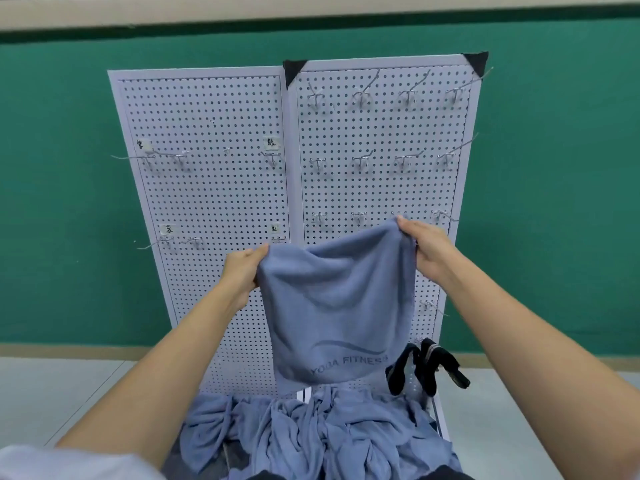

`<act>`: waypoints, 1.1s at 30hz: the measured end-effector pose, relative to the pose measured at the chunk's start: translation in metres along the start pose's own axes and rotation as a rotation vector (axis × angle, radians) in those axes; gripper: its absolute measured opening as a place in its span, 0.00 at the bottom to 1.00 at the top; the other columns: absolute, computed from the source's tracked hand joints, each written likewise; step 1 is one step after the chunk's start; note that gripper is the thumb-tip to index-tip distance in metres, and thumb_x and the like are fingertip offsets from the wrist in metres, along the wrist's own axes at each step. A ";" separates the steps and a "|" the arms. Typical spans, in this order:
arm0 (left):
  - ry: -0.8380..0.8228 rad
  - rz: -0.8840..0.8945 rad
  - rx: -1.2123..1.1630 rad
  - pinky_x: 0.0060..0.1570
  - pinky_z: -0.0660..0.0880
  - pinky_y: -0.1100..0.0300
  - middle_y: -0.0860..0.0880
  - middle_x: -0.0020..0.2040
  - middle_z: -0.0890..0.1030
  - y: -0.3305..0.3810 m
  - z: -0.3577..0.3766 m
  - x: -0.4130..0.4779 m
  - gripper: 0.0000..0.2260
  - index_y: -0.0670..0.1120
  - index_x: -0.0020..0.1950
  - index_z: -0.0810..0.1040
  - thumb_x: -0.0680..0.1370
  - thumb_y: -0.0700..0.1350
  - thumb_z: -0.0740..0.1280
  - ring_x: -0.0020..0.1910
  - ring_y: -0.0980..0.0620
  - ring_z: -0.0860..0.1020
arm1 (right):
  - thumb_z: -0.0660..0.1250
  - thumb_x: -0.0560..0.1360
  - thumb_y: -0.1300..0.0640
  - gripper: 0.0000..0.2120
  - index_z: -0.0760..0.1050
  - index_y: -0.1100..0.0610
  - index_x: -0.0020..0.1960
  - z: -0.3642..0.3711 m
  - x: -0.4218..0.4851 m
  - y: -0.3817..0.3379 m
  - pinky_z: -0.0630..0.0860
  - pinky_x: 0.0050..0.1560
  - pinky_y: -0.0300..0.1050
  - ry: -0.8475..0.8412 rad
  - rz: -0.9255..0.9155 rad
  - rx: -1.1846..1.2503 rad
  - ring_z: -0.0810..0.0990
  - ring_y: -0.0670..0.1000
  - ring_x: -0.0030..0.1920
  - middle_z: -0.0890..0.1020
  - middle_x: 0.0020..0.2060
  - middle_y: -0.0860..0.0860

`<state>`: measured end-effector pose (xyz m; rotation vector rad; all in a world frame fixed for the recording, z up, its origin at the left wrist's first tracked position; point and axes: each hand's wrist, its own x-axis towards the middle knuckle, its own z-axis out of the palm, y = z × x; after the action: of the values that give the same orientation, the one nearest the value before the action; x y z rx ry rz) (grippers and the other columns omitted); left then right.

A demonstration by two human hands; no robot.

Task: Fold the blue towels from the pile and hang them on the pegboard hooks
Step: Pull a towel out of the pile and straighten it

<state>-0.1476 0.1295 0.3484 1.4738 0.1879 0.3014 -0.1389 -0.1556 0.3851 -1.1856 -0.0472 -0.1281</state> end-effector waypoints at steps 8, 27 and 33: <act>-0.038 -0.017 -0.115 0.43 0.76 0.58 0.46 0.43 0.79 0.024 -0.008 0.010 0.05 0.43 0.44 0.76 0.80 0.41 0.64 0.41 0.51 0.77 | 0.70 0.73 0.66 0.09 0.71 0.57 0.48 -0.023 0.003 -0.016 0.75 0.33 0.39 0.107 0.042 -0.110 0.73 0.48 0.35 0.77 0.41 0.52; -0.124 0.031 0.115 0.46 0.77 0.59 0.48 0.47 0.81 0.036 -0.018 0.004 0.08 0.45 0.47 0.81 0.73 0.34 0.71 0.45 0.52 0.78 | 0.69 0.71 0.73 0.17 0.78 0.60 0.57 -0.044 0.005 -0.016 0.75 0.42 0.35 -0.040 -0.057 -0.511 0.76 0.49 0.49 0.78 0.51 0.51; -0.065 0.195 0.463 0.42 0.75 0.62 0.45 0.40 0.80 0.025 -0.024 0.005 0.11 0.41 0.49 0.82 0.71 0.28 0.70 0.40 0.50 0.76 | 0.66 0.74 0.71 0.12 0.81 0.58 0.50 -0.045 0.004 -0.005 0.69 0.36 0.29 -0.016 -0.234 -1.022 0.75 0.47 0.40 0.80 0.40 0.51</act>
<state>-0.1520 0.1558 0.3715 1.9633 0.0622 0.3838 -0.1372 -0.1995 0.3734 -2.2014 -0.1457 -0.3757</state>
